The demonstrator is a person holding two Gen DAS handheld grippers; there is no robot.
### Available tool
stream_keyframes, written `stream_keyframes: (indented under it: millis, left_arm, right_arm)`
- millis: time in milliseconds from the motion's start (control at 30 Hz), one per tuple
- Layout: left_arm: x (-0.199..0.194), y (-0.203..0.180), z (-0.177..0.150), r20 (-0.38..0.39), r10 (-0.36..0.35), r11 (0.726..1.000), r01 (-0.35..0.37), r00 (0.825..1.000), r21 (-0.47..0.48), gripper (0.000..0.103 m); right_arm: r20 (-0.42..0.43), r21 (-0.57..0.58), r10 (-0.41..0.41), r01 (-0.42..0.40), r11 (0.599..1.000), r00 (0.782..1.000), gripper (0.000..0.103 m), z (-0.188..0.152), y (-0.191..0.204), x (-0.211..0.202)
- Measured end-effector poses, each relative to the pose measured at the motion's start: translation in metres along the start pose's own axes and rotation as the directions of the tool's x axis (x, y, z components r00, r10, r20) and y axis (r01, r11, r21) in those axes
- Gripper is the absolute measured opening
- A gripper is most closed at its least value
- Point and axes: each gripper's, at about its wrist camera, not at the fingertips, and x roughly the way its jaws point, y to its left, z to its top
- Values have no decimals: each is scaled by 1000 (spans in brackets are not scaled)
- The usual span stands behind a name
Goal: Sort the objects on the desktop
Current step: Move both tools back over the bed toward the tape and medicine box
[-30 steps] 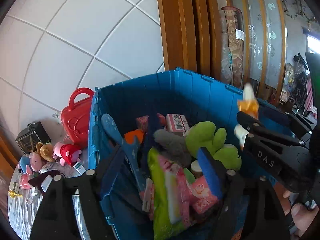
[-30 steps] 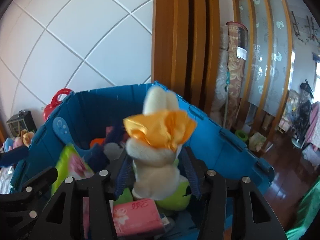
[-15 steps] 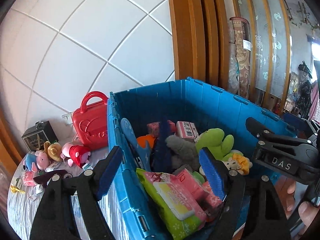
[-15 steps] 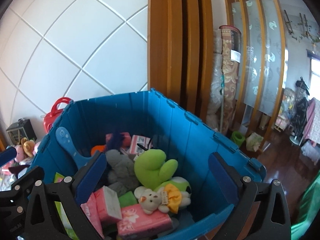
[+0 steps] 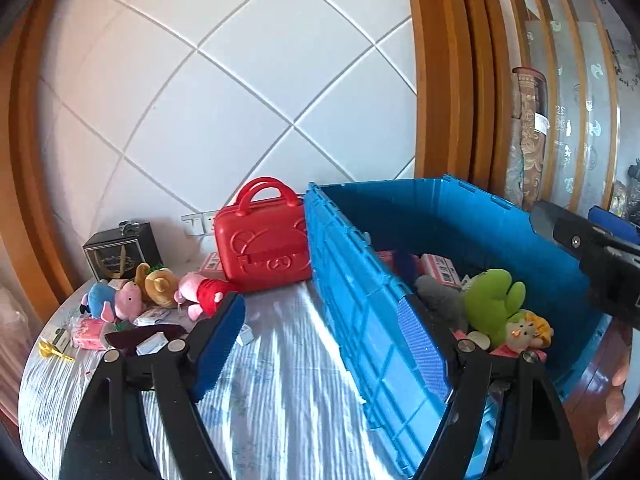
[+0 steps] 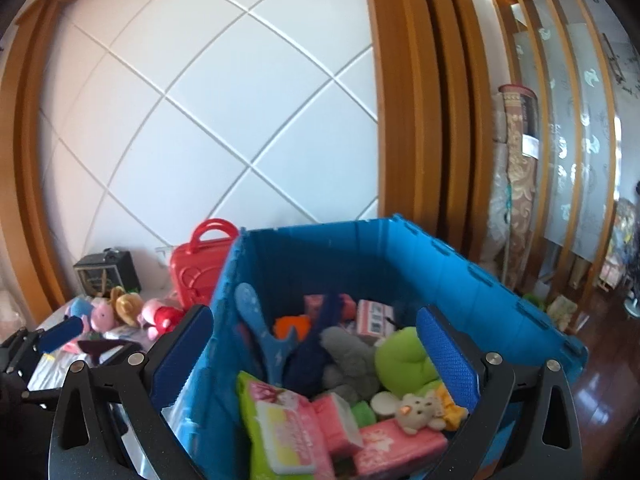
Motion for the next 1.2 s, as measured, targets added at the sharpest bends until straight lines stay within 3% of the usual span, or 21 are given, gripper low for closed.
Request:
stream_keyframes:
  millis: [133,433,700,867,1000,1200]
  left_arm:
    - [0,53,-5,-11,37,999,-37,999,-20,79]
    - [2,175,-23,-73,105,993,-109,992,-52,79]
    - [41,280,-61,-210,165,976,-191,964,-108,79]
    - [85,321,-90,-292,161,954,-224,943,-197,79]
    - [137,329,-115,-370,216,939,-296,904,-173,79]
    - [217,307,-136,-471,167,962,-247,866,-115,79]
  right_arm:
    - [0,-36,74,-74,997,997,103,3,60,2]
    - [-64,-89,149,-155,984,987,103,-8,185,25]
    - [-217,-71,176,-195,978,960,103,-37,261,81]
    - [-331,-74,155,-190,979,931,103,-58,277,129]
    - [-414,-82,129,-178,981,901,103,-80,272,174]
    - [-534,-62,104,-162,985,839,103,-119,255,243]
